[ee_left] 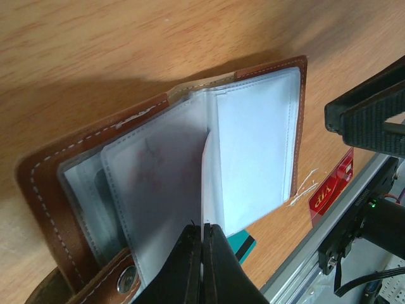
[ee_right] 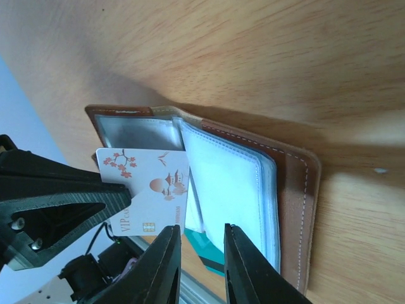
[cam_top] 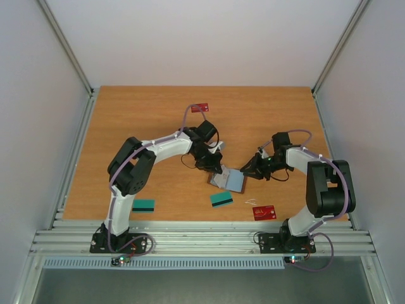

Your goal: Put the credit cards into the card holder

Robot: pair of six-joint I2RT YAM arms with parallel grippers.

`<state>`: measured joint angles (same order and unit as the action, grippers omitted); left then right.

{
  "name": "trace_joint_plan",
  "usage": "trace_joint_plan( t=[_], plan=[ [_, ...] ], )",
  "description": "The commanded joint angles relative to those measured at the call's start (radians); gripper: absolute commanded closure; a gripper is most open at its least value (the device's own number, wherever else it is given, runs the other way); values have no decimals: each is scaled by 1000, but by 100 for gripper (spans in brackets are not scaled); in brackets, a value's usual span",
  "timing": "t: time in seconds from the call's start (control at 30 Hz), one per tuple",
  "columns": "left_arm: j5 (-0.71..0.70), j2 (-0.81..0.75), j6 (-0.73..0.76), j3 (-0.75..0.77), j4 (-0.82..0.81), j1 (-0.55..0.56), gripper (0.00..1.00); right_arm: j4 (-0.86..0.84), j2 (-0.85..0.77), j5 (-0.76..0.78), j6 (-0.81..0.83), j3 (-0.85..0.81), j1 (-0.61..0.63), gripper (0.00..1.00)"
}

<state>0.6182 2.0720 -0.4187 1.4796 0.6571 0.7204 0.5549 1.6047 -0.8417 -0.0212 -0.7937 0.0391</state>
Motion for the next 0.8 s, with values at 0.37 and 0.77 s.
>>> trace_joint_plan(
  t=[0.37,0.77],
  plan=[
    [14,34,4,16,19,19,100,23,51,83,45,21,67,88],
    [33,-5,57,-31,9,31,100,36,118,165,61,34,67,92]
  ],
)
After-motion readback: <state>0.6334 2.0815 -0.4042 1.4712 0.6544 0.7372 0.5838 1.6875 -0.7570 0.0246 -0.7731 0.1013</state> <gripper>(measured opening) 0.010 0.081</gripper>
